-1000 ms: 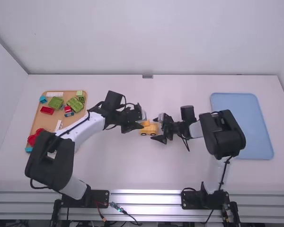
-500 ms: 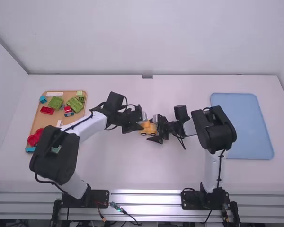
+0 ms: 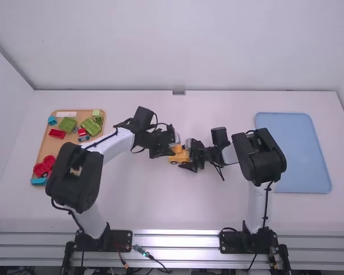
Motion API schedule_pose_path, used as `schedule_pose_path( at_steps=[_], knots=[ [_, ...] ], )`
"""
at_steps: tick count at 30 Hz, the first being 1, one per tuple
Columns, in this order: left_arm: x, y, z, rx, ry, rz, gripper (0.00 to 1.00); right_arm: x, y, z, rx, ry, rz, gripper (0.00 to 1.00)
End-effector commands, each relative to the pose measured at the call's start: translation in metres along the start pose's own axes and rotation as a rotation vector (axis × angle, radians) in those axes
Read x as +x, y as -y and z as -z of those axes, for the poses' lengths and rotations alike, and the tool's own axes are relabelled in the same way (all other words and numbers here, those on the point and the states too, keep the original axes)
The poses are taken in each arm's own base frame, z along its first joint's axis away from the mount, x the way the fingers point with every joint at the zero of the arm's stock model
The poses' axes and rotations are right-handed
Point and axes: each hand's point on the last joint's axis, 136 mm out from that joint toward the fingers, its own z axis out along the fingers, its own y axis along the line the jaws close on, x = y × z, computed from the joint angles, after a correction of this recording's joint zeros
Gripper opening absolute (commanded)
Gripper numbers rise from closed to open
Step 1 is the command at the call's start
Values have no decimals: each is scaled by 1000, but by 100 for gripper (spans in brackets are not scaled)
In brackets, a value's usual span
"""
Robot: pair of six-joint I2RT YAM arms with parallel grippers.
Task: Assemble lego blocks to make yellow taxi
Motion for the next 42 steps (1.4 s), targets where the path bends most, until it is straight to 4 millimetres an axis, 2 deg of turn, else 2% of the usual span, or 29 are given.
schedule_pose_path(
  at_steps=[1, 9, 14, 15, 17, 21, 23, 26, 28, 30, 31, 33, 35, 42],
  knots=[
    [-6, 4, -6, 35, 6, -64, 1, 12, -3, -5, -16, -4, -28, 85],
    [-2, 8, -10, 53, 4, -104, 1, 12, 0, 1, -34, 44, -38, 85],
    [1, 7, -19, 70, 24, -99, 1, 11, 0, 1, -34, 44, -30, 78],
    [2, 7, -21, 74, 27, -98, 2, 11, 0, 1, -33, 44, -29, 73],
    [3, 5, -21, 68, 23, -100, 2, 11, -1, 0, -37, 45, -27, 69],
    [1, 3, -23, 57, 26, -115, 2, 9, -1, -1, -39, 47, -20, 70],
    [1, 3, -23, 54, 25, -117, 2, 7, -2, -1, -43, 61, -8, 75],
    [0, 2, -23, 50, 27, -121, 2, 4, -5, -3, -59, 72, -5, 74],
    [-1, 1, -23, 46, 30, -125, 2, 6, -3, -3, -49, 62, -6, 70],
    [0, -3, -22, 37, 32, -124, 2, 5, -3, -2, -51, 68, -6, 59],
    [0, -3, -22, 37, 32, -124, 2, 5, -3, -2, -51, 68, -6, 59],
    [0, -1, -23, 40, 26, -126, 2, 5, -3, -2, -51, 68, -6, 49],
    [4, -1, -23, 37, 8, -120, 2, 5, -3, -1, -50, 67, -8, 44],
    [6, 3, -23, 52, -1, -110, 2, 8, -1, 1, -43, 61, -12, 44]
  ],
)
